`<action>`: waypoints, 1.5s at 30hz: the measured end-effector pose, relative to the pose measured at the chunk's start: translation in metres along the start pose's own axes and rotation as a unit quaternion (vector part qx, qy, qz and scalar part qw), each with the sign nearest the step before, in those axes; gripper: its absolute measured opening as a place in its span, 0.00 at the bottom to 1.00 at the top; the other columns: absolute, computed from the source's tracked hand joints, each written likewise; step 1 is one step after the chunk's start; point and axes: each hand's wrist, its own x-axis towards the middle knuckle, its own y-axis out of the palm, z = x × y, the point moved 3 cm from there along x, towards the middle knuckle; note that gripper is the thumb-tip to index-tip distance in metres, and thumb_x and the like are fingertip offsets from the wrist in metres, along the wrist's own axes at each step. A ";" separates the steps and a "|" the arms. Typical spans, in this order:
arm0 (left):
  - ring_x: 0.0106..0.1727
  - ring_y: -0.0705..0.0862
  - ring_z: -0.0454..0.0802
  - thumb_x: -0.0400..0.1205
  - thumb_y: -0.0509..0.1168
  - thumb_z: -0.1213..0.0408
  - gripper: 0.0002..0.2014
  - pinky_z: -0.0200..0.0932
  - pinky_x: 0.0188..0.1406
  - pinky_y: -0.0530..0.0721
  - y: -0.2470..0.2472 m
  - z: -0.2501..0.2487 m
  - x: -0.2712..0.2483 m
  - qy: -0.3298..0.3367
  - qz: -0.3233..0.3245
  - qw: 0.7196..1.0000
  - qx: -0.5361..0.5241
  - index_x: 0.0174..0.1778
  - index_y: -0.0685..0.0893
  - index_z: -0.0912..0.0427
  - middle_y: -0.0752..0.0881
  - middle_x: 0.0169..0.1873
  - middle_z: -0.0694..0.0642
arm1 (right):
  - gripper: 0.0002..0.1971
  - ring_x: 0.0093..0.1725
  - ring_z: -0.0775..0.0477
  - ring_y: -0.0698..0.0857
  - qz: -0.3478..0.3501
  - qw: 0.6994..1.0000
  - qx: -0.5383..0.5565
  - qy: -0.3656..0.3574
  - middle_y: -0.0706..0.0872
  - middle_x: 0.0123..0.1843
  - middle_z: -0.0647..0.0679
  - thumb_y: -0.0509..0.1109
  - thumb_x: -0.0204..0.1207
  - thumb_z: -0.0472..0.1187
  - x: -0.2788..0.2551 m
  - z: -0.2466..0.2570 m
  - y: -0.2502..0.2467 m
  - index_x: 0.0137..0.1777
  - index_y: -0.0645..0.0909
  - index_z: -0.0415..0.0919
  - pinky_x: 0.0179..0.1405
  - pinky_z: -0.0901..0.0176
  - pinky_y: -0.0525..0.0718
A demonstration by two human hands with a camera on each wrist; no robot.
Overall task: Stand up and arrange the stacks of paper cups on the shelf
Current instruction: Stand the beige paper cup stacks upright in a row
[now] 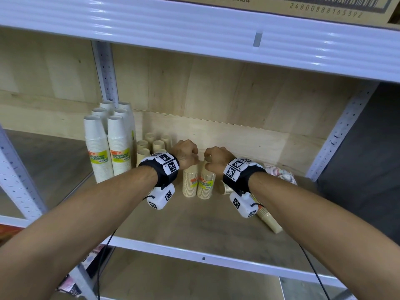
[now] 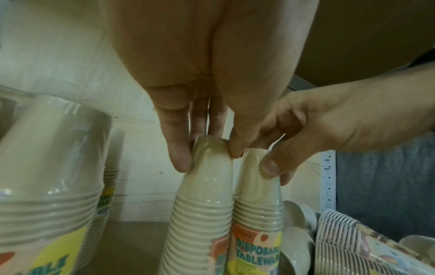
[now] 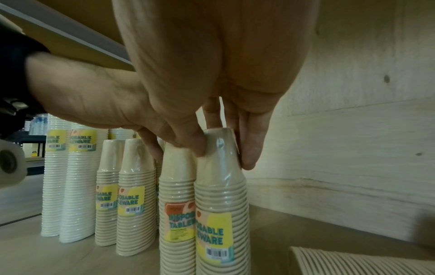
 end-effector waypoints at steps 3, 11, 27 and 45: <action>0.63 0.83 0.53 0.78 0.71 0.64 0.19 0.48 0.64 0.83 0.002 -0.003 0.001 0.014 0.026 1.000 -0.002 0.66 0.85 0.58 0.85 0.63 0.55 | 0.18 0.59 0.38 0.83 0.004 1.000 0.000 -0.002 0.85 0.59 0.41 0.68 0.73 0.36 0.001 -0.001 0.000 0.63 0.81 0.38 0.47 0.57 0.79; 0.62 0.81 0.54 0.77 0.72 0.56 0.19 0.48 0.62 0.83 0.002 -0.004 0.007 -0.019 0.003 1.000 0.008 0.64 0.84 0.56 0.82 0.63 0.55 | 0.18 0.59 0.38 0.84 0.001 1.000 0.014 -0.008 0.87 0.59 0.40 0.69 0.73 0.36 0.001 -0.002 -0.002 0.63 0.82 0.35 0.54 0.51 0.85; 0.59 0.84 0.52 0.77 0.72 0.68 0.16 0.41 0.52 0.83 -0.031 -0.004 -0.008 -0.001 0.098 0.992 0.077 0.62 0.88 0.59 0.86 0.59 0.54 | 0.16 0.55 0.39 0.85 0.002 1.000 -0.020 -0.002 0.85 0.59 0.41 0.69 0.74 0.36 -0.006 0.017 -0.012 0.62 0.82 0.40 0.41 0.59 0.78; 0.49 0.89 0.58 0.71 0.74 0.71 0.11 0.52 0.48 0.90 -0.084 0.064 -0.065 -0.099 0.124 0.981 0.109 0.49 0.90 0.62 0.90 0.48 0.61 | 0.16 0.47 0.45 0.85 0.109 0.989 0.002 -0.099 0.86 0.50 0.45 0.76 0.66 0.35 -0.002 0.128 0.011 0.55 0.86 0.43 0.39 0.61 0.80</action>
